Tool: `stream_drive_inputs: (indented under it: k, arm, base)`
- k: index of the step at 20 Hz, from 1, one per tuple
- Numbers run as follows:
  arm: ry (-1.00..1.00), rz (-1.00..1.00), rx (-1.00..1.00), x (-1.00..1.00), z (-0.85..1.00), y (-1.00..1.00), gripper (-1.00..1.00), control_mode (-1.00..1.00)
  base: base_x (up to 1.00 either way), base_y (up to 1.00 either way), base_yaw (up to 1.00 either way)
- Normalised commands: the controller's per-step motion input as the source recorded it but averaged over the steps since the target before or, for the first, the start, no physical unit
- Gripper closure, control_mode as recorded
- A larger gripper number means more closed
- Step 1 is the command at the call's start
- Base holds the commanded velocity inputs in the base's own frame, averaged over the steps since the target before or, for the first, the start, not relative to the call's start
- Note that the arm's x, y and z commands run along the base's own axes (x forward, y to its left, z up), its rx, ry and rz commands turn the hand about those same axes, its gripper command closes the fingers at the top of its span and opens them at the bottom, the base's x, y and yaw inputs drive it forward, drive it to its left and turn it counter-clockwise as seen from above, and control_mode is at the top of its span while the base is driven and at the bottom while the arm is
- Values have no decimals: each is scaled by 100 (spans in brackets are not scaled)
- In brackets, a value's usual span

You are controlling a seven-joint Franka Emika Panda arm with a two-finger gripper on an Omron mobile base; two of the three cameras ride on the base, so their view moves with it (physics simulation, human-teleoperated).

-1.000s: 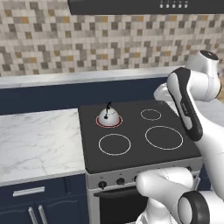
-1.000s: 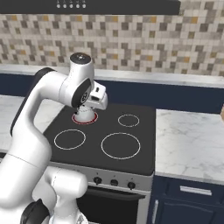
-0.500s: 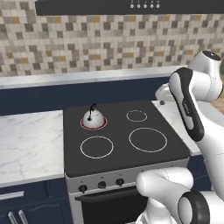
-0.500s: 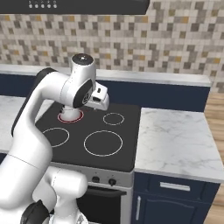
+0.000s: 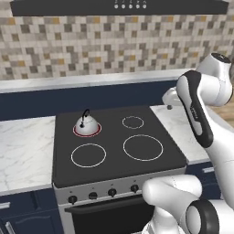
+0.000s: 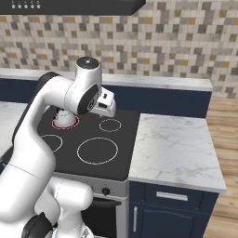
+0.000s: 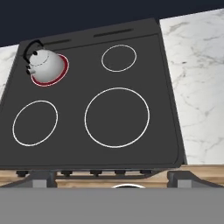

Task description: The kettle is done boiling. Turn off the stove, then wait for 300 timesteps before moving the kettle to the dining table.

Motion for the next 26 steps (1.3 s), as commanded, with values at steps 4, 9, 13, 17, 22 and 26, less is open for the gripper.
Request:
stream_drive_inputs:
  k: [4, 9, 13, 17, 22, 26]
  arm:
    - [0, 0, 0, 0, 0, 0, -100, 100]
    - [0, 0, 0, 0, 0, 0, -100, -100]
    - [-1, 0, -1, -12, 0, 29, -100, -100]
    - [0, 6, -7, -11, 0, 57, -100, -100]
    - [0, 14, -14, -10, 0, 66, -100, -100]
    - [0, 16, -17, -13, 0, 71, -100, -100]
  base:
    - [0, -36, 0]
    - [0, 0, 0]
    - [0, 0, 0]
    - [0, 0, 0]
    - [0, 0, 0]
    - [0, 0, 0]
